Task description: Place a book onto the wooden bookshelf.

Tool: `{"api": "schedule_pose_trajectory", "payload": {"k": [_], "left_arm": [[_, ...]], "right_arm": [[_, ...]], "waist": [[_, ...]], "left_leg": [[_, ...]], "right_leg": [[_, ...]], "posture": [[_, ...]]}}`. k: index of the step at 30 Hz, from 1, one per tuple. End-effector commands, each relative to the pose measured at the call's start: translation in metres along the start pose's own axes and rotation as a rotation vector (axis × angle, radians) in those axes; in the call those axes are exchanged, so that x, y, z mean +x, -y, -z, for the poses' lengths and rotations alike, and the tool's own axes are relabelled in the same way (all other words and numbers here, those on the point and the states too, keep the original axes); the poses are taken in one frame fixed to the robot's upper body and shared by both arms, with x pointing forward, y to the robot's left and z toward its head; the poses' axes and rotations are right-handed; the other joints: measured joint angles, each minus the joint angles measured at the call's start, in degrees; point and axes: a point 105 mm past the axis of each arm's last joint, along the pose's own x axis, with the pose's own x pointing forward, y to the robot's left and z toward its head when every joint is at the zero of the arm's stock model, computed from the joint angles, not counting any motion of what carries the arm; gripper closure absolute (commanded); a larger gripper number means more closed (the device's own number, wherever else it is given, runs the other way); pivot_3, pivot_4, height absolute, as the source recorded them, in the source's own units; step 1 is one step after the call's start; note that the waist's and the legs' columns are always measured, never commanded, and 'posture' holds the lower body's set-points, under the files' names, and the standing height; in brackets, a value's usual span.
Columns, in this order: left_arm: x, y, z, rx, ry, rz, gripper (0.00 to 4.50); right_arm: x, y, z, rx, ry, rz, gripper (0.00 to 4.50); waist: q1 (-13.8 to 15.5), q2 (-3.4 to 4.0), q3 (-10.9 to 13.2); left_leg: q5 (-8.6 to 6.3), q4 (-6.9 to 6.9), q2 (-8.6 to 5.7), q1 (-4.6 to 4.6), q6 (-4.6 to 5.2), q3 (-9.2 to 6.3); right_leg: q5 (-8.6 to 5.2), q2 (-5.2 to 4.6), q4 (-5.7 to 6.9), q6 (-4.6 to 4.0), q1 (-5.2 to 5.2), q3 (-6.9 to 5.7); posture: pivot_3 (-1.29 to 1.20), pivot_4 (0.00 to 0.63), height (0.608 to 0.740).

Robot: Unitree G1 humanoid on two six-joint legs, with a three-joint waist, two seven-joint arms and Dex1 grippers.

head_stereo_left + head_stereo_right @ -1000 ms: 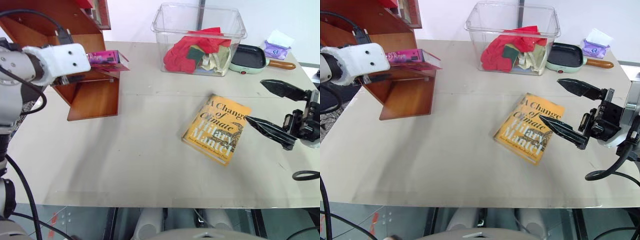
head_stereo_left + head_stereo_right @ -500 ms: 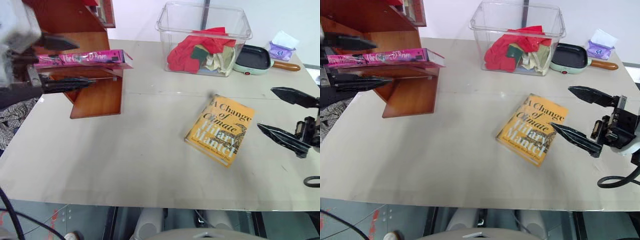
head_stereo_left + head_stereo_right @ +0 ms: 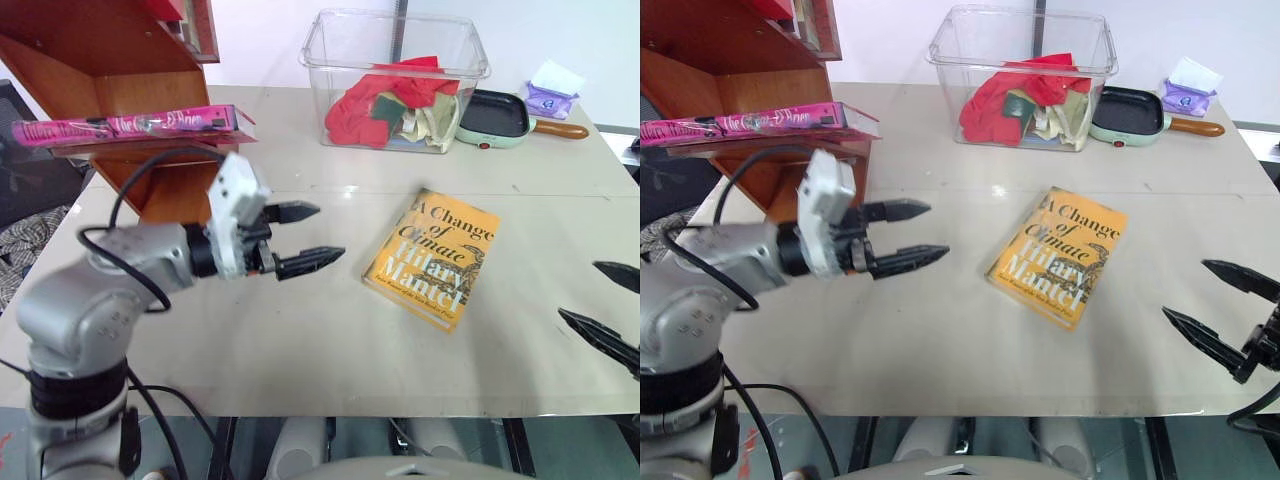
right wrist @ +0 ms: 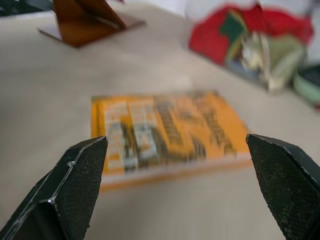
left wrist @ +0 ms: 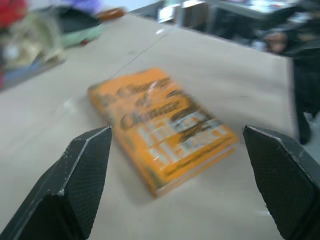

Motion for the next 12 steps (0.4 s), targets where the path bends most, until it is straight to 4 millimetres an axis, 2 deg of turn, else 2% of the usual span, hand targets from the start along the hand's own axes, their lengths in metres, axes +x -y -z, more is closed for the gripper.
{"api": "schedule_pose_trajectory", "payload": {"k": [1,3,7,9,12], "left_arm": [[-0.005,-0.007,0.039,0.025,-0.054,-0.091,0.23],[-0.023,-0.019,0.068,-0.015,-0.098,-0.168,0.23],[-0.047,-0.023,0.102,-0.023,-0.178,-0.208,0.23],[-0.054,-0.025,0.107,-0.014,-0.190,-0.213,0.23],[-0.050,-0.027,0.103,-0.040,-0.162,-0.198,0.23]], "right_arm": [[-0.019,0.006,0.024,-0.029,-0.088,0.071,0.00],[-0.028,0.008,0.041,-0.016,-0.129,0.102,0.00],[-0.039,0.014,0.060,-0.019,-0.176,0.146,0.00],[-0.040,0.017,0.064,-0.028,-0.185,0.162,0.00],[-0.037,0.020,0.066,-0.042,-0.178,0.169,0.00]], "waist": [[0.0,0.00,0.0],[0.1,0.00,0.0],[0.2,0.00,0.0],[0.2,0.03,0.0],[0.5,0.07,-0.1]], "left_leg": [[0.00,-0.02,0.00,0.02,0.00,0.07],[-0.01,-0.01,-0.01,0.00,0.01,0.10],[-0.01,-0.01,0.03,-0.02,0.01,0.14],[-0.01,-0.01,0.04,0.00,0.01,0.14],[0.00,-0.01,0.05,0.00,0.01,0.13]], "right_leg": [[-0.01,0.00,-0.07,-0.01,0.01,0.05],[-0.13,-0.03,-0.13,-0.21,0.00,0.06],[-0.14,-0.07,-0.23,-0.22,-0.01,0.06],[-0.14,-0.10,-0.24,-0.22,-0.01,0.06],[-0.14,-0.11,-0.23,-0.22,-0.01,0.03]], "posture": [[0.00,0.150,0.740],[0.00,0.150,0.740],[0.00,0.150,0.740],[0.00,0.150,0.740],[0.00,0.150,0.740]]}}
